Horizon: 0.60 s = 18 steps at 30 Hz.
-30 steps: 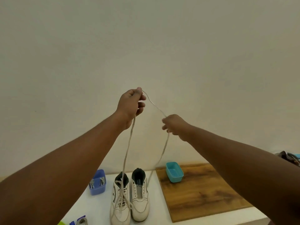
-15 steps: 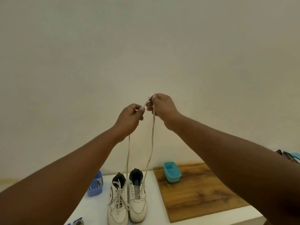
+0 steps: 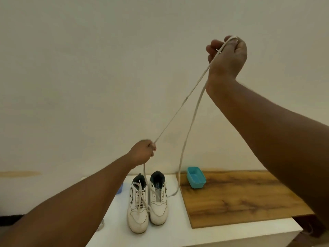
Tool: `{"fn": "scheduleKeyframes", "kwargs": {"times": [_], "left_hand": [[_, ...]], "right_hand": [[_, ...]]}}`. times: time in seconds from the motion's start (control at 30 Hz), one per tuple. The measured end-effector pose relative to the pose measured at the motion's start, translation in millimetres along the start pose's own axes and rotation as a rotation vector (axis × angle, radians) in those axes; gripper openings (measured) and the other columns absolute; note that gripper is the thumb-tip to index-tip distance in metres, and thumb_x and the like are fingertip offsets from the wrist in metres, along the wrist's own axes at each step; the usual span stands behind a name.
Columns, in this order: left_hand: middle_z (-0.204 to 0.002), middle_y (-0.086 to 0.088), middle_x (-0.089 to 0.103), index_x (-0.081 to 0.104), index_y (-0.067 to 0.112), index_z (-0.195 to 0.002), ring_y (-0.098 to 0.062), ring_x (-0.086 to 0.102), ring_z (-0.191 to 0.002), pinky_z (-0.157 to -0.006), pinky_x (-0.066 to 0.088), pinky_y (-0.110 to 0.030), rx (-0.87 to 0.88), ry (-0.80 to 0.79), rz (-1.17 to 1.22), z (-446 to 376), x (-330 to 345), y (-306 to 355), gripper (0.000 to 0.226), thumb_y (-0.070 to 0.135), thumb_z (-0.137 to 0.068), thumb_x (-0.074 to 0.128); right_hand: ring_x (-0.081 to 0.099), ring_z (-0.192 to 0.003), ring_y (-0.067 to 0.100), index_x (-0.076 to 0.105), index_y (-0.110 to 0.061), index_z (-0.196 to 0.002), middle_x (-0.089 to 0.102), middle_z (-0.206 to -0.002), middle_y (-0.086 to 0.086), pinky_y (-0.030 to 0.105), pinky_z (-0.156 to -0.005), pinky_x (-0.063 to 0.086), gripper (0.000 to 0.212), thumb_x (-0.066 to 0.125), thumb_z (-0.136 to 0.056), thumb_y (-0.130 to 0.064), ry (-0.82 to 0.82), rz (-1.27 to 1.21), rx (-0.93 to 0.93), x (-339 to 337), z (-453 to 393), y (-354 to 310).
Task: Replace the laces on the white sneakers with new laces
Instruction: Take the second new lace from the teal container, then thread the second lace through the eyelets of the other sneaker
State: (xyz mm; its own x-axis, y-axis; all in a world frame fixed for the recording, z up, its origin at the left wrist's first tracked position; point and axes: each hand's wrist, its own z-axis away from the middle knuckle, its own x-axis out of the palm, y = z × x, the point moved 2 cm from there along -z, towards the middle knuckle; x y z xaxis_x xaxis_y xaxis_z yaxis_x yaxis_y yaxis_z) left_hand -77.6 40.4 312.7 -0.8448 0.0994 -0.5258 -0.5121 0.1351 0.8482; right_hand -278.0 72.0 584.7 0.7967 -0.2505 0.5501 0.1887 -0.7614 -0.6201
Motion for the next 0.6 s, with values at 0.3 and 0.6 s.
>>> {"fn": "scheduleKeyframes", "kwargs": {"times": [0.3, 0.6], "left_hand": [[-0.093, -0.009, 0.062, 0.062, 0.005, -0.104, -0.015, 0.056, -0.07, -0.048, 0.04, -0.018, -0.338, -0.123, 0.114, 31.9, 36.9, -80.0, 0.021, 0.012, -0.104, 0.043], [-0.088, -0.005, 0.059, 0.059, 0.014, -0.111, -0.017, 0.061, -0.073, -0.061, 0.047, -0.029, -0.315, -0.109, 0.27, 23.3, 96.4, -100.4, 0.023, 0.027, -0.102, 0.042]], "right_hand": [[0.069, -0.067, 0.019, 0.054, -0.013, -0.1, 0.069, -0.081, 0.009, 0.029, -0.063, 0.05, 0.027, 0.031, -0.109, -0.023, 0.079, 0.154, 0.149, -41.5, 16.4, 51.8], [0.065, -0.083, 0.017, 0.063, -0.014, -0.116, 0.07, -0.113, 0.008, 0.03, -0.073, 0.051, 0.028, 0.04, -0.102, -0.016, 0.137, 0.627, 0.509, -180.2, 92.8, 216.3]]}}
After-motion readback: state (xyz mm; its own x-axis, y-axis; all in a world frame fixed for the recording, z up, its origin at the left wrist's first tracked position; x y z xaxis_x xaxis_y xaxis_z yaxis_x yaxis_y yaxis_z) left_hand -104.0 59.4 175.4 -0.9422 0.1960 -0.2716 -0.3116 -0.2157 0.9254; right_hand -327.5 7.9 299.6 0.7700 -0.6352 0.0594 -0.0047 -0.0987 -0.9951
